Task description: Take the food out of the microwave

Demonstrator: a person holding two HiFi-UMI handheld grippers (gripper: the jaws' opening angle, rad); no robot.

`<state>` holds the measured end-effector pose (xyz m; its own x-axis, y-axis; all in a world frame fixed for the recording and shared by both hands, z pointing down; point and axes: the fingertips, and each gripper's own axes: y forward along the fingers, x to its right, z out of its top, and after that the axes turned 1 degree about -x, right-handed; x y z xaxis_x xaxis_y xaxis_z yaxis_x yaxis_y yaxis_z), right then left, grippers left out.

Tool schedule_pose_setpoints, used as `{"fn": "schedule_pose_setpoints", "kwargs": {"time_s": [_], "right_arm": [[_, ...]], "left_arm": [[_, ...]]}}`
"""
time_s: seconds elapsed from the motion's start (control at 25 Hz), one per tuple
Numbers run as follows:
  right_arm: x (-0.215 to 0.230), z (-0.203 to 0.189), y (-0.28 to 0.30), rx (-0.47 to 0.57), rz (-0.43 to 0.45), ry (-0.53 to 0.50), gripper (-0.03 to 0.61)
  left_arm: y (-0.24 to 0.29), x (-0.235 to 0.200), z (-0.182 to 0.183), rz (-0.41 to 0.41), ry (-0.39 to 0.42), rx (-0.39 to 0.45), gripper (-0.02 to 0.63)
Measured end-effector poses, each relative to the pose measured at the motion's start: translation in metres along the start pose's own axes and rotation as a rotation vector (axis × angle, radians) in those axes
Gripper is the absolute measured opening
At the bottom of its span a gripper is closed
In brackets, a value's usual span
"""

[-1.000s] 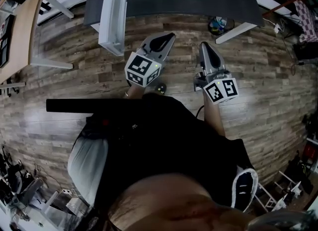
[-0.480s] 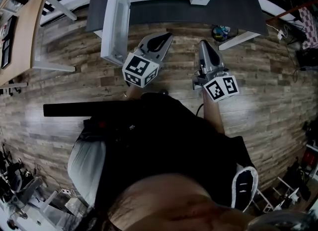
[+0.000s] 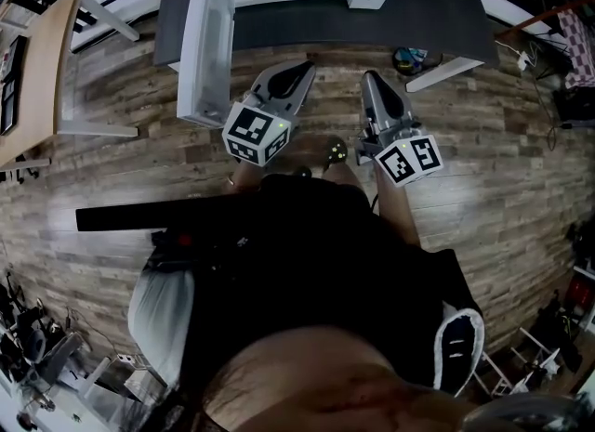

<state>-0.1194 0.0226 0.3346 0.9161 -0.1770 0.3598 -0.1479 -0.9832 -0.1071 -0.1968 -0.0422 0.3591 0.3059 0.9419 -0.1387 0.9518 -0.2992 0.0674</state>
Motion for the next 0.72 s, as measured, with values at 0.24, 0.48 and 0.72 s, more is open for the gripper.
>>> {"fn": "schedule_pose_setpoints", "kwargs": {"time_s": [0.24, 0.48, 0.72], "right_arm": [[0.017, 0.012, 0.014, -0.010, 0.055, -0.006, 0.000], [0.032, 0.016, 0.027, -0.028, 0.110, -0.001, 0.000], [0.054, 0.021, 0.034, -0.037, 0.146, 0.010, 0.000]], "left_arm": [[0.012, -0.004, 0.008, 0.056, 0.014, 0.009, 0.008], [0.025, -0.007, 0.008, 0.088, 0.006, 0.015, 0.008], [0.049, -0.002, 0.011, 0.099, 0.033, 0.007, 0.008]]}}
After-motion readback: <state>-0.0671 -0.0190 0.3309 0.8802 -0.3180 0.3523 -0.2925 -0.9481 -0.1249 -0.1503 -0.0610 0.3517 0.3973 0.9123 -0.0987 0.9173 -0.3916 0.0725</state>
